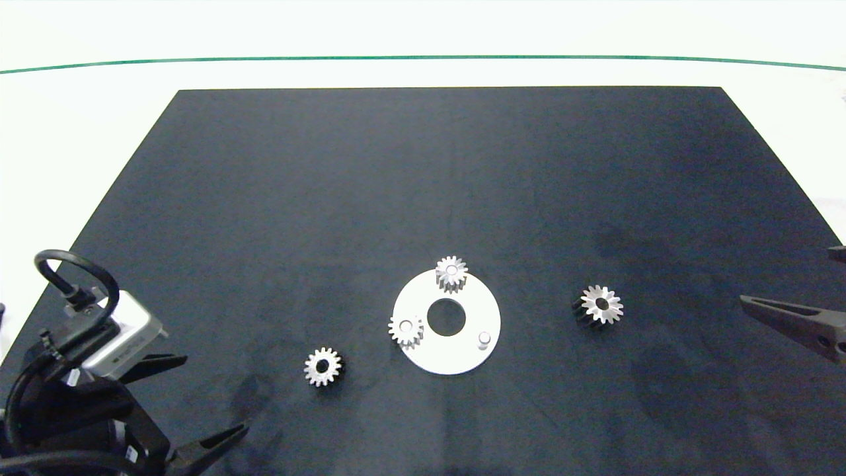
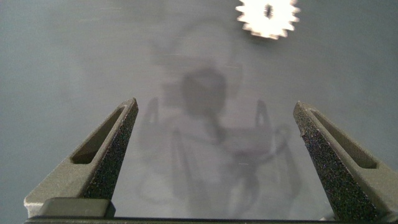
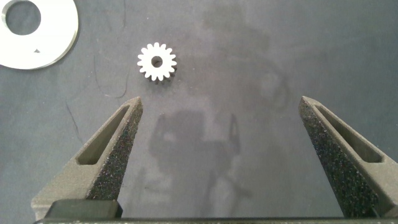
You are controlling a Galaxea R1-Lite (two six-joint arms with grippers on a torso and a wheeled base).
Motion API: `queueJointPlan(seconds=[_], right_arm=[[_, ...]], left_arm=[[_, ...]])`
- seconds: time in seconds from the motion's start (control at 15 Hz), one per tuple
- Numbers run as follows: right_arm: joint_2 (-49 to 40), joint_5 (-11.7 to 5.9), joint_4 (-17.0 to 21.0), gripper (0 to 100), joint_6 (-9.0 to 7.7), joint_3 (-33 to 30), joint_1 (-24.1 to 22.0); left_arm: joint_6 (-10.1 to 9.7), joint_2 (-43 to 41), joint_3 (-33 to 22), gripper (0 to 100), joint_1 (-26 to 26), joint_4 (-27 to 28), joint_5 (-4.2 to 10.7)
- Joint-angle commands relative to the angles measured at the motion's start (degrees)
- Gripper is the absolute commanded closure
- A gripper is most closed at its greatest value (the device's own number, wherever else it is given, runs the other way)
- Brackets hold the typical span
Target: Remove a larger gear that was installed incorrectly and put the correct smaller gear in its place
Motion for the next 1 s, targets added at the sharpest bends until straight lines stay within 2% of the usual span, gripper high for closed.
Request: queueJointPlan(seconds=[0.07,0.4,0.73,1.0], right_arm=[[-0.74,-0.07,0.07,0,0.61,0.18,0.02],[-1.27,-0.07,0.07,0,0.79,0.53,0.02],[-1.18,-0.07,0.07,0,0.88,0.62,0.02],[-1.62,-0.07,0.07,0,0.88,0.62,0.02]], left_arm=[[-0.03,4.02,1.06,0,-5.84,-1.25,0.03],[0.15,10.61,1.41,0,-7.43,-10.39,0.03],[0.94,14.91,2.55,0,-8.57,-17.77,0.65],[2.61,17.46,3.6,0,-9.18,-22.43,1.0]])
